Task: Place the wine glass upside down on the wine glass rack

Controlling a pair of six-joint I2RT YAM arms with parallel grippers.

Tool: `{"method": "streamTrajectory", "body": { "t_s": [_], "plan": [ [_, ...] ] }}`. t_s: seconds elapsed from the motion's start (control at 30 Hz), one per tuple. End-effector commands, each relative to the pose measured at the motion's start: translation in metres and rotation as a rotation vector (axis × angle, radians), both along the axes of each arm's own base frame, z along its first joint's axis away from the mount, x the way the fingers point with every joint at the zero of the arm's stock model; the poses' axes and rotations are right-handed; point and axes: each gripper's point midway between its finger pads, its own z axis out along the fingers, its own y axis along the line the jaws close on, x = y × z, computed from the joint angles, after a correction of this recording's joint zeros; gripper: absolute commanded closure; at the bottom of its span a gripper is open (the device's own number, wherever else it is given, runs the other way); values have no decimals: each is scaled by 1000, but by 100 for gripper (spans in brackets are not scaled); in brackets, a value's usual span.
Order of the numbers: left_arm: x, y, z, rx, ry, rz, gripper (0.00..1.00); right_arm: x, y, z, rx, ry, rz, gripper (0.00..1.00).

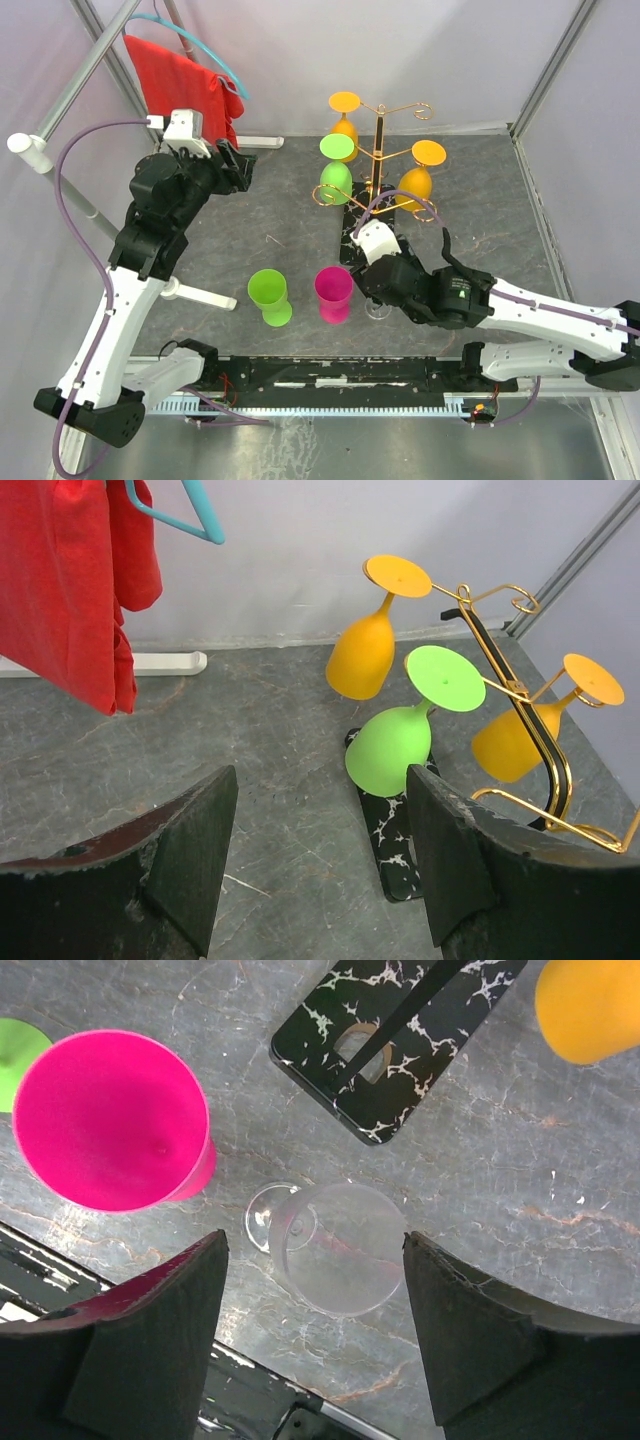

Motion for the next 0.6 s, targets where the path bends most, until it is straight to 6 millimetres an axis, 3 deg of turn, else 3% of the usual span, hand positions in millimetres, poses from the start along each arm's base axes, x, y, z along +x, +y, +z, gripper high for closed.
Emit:
{"method": "streamTrajectory", "body": {
  "t_s": [0.0,0.37,0.57],
  "plan": [
    [-3,3,7,-37,-15,18,25,1,10,-2,76,33,11,24],
    [-1,3,-1,-34,-4,25,25,0,18,-23,16,69,41,44],
    [-1,2,-4,-41,1,17,25,0,17,-28,2,86,40,62]
  ]
}}
